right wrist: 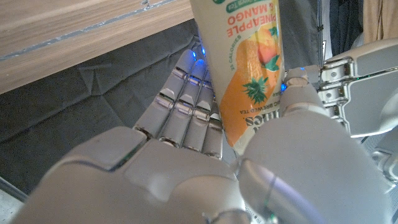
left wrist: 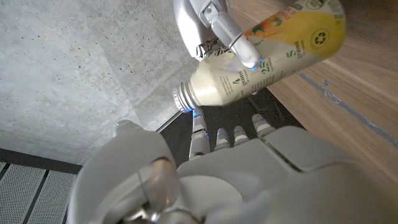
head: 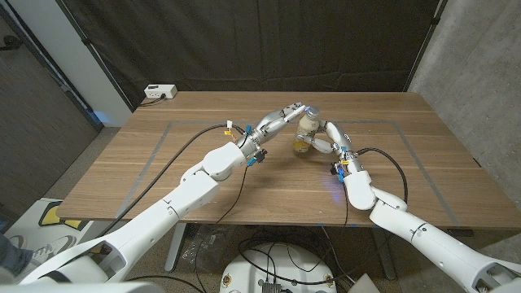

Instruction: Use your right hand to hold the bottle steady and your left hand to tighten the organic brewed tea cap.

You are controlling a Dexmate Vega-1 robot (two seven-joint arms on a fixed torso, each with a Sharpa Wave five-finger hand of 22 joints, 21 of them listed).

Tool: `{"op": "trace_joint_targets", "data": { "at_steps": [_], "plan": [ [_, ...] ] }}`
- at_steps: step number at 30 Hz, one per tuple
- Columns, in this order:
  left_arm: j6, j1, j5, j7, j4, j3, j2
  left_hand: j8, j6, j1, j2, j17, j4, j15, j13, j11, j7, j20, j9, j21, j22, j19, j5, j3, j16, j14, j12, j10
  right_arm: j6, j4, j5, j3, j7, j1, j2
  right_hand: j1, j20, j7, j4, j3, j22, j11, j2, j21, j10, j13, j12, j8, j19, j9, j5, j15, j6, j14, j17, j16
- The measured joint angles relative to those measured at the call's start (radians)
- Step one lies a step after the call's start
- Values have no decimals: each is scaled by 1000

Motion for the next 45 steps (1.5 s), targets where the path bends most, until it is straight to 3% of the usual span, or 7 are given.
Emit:
{"op": "trace_joint_targets", "data": {
  "at_steps": [11, 28, 45],
  "plan": [
    [-19, -24, 1, -7, 31, 7, -17, -15, -40, 0, 0, 0, 0, 0, 0, 0, -17, 0, 0, 0, 0, 0, 0, 0, 0, 0, 0, 0, -10, -10, 5, 11, -7, -14, -4, 0, 0, 0, 0, 0, 0, 0, 0, 7, 0, 0, 0, 0, 0, 0, 0, 0, 0, 0, 0, 0],
    [-19, 66, 2, 79, -52, -41, 22, -23, -65, 0, 0, 0, 0, 0, 0, 0, -25, 0, 0, 0, 0, 0, 0, 0, 0, 0, 0, 0, 0, -1, 6, 5, -3, -10, 2, 0, -2, 0, 0, 0, 0, 0, 0, 7, 0, -1, 1, -2, -2, 0, -1, 0, 0, 0, 0, 0],
    [-35, 88, 6, 76, -70, -36, 25, -23, -57, 0, 0, 0, 0, 0, 0, -5, -25, 0, 0, 0, 0, 0, -5, 0, 0, 0, 0, -5, 6, 0, 3, 3, 3, -10, 1, 3, -2, -3, 0, 0, 0, -1, -3, 7, 1, -1, 0, -4, -2, 0, -1, 0, 3, 0, 5, 0]
  ]
}}
